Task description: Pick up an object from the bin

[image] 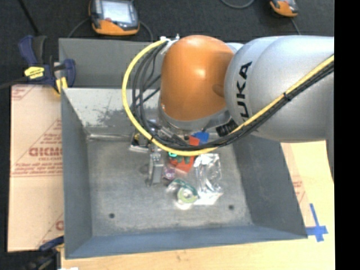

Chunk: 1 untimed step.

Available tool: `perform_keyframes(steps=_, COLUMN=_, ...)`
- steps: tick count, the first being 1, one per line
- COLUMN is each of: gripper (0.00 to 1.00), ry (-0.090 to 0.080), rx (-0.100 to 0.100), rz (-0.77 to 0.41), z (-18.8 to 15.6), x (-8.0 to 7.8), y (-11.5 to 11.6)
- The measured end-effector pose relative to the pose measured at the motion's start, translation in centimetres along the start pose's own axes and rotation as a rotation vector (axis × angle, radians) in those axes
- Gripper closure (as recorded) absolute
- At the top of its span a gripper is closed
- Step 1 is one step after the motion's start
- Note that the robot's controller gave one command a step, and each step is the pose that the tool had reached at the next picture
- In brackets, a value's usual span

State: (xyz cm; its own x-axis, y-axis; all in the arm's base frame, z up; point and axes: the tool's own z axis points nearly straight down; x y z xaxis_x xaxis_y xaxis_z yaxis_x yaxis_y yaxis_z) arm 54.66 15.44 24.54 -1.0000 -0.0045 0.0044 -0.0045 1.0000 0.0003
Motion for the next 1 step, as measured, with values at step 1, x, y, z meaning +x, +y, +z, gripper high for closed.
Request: perform_keyframes(steps=1, gripper=0.00, ry=-0.004, rx=0.001, rz=0.105, z=4.20, x=-2.15, y=-4.95)
